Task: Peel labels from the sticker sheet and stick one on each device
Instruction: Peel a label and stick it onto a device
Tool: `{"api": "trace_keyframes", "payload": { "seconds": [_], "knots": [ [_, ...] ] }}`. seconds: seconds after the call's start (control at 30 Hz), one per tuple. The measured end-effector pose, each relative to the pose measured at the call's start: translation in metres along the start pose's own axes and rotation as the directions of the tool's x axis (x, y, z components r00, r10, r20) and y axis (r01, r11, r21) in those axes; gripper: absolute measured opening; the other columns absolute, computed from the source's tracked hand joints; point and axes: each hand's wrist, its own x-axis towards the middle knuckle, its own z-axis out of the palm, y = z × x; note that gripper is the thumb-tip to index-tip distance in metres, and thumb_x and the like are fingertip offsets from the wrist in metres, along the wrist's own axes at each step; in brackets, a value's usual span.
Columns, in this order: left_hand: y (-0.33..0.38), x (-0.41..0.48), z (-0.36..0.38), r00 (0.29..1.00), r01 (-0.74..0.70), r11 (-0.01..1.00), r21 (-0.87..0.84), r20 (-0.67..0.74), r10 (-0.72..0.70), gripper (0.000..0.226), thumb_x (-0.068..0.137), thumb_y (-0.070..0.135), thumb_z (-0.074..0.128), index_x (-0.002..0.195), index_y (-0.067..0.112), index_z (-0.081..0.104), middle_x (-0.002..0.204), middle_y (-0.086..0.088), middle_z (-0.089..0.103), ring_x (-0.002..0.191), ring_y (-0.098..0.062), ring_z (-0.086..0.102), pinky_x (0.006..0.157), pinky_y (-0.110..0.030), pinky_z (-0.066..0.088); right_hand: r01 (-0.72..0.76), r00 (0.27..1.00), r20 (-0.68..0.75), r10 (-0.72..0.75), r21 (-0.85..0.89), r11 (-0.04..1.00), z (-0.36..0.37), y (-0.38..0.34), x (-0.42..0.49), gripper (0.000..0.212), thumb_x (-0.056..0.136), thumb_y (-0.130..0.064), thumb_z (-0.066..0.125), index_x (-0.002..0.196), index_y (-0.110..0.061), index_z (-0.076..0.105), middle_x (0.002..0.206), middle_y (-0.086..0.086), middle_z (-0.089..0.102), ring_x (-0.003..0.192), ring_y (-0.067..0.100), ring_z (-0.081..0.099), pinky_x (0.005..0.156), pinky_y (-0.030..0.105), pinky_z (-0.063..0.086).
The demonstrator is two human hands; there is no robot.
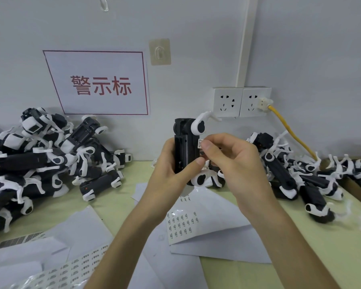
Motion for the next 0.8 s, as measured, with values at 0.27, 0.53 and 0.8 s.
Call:
{"api": "trace_keyframes", "payload": {
  "seconds": [0.27, 0.53, 0.8],
  "knots": [
    [-0.0031, -0.0006, 0.0025, 0.998, -0.06, 0.992, 0.111, -0.004, 0.061, 0.038, 0.088, 0.026, 0.069, 0.122, 0.025, 0.053, 0.094, 0.009, 0.066, 0.087, -0.008, 0.064, 0.076, -0.036, 0.057, -0.02, 0.999, -0.036, 0.019, -0.014, 1.0, 0.0014, 0.0021, -0.0004, 0.01, 0.094, -0.025, 0.071, 0.085, -0.022, 0.076, 0.077, -0.006, 0.074, 0.071, 0.004, 0.068, 0.068, 0.018, 0.05],
    [-0.0028, -0.0004, 0.0045, 0.996, -0.082, 0.99, 0.112, -0.014, 0.084, 0.04, 0.088, 0.025, 0.068, 0.123, 0.023, 0.05, 0.097, 0.009, 0.066, 0.089, -0.007, 0.064, 0.078, -0.032, 0.058, -0.011, 0.998, -0.063, 0.01, -0.019, 1.0, 0.0043, 0.0026, -0.0006, 0.009, 0.094, -0.021, 0.07, 0.087, -0.019, 0.075, 0.079, -0.002, 0.076, 0.074, 0.008, 0.07, 0.072, 0.027, 0.054],
    [-0.0023, -0.0006, 0.0066, 0.993, -0.115, 0.985, 0.13, -0.02, 0.118, 0.037, 0.089, 0.023, 0.066, 0.122, 0.021, 0.049, 0.09, 0.016, 0.063, 0.084, -0.006, 0.062, 0.075, -0.029, 0.056, 0.014, 0.996, -0.084, -0.017, -0.034, 0.999, 0.0057, 0.004, -0.0018, 0.008, 0.095, -0.02, 0.07, 0.089, -0.018, 0.075, 0.077, -0.003, 0.075, 0.071, 0.007, 0.07, 0.069, 0.024, 0.053]
  ]
}}
